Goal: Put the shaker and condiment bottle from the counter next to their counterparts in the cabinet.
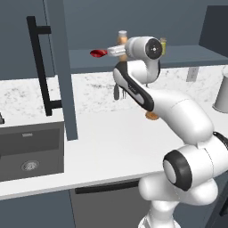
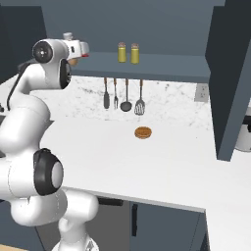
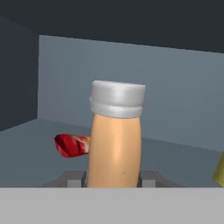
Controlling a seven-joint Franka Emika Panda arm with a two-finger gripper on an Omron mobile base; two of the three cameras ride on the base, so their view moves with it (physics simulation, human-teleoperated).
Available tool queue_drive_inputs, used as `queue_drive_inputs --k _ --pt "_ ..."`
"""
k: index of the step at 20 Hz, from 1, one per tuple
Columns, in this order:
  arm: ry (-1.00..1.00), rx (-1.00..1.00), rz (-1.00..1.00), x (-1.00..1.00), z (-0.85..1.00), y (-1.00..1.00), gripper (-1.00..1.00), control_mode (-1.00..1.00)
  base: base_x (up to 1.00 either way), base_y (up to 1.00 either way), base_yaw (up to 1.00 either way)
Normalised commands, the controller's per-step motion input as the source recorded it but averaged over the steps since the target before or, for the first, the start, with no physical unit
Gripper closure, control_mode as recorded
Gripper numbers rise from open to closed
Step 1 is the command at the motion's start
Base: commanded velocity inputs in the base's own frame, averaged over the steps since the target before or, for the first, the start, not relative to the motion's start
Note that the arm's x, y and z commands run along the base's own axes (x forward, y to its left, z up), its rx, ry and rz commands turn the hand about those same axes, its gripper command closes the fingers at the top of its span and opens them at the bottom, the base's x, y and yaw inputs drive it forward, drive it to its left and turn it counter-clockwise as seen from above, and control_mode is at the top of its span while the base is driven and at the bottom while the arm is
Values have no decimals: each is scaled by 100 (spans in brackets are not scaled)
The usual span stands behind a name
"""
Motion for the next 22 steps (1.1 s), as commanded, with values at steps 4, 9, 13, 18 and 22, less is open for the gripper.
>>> queue_drive_inputs --k 4,9,13,18,22 --pt "0 6 0 24 0 6 100 -100 0 0 0" --pt "0 6 0 23 0 6 100 -100 0 0 0" --pt "0 2 0 20 -1 9 100 -100 0 0 0" --pt "0 0 -1 11 -12 19 100 -100 0 0 0" --pt "0 0 -7 7 -12 18 100 -100 0 0 0"
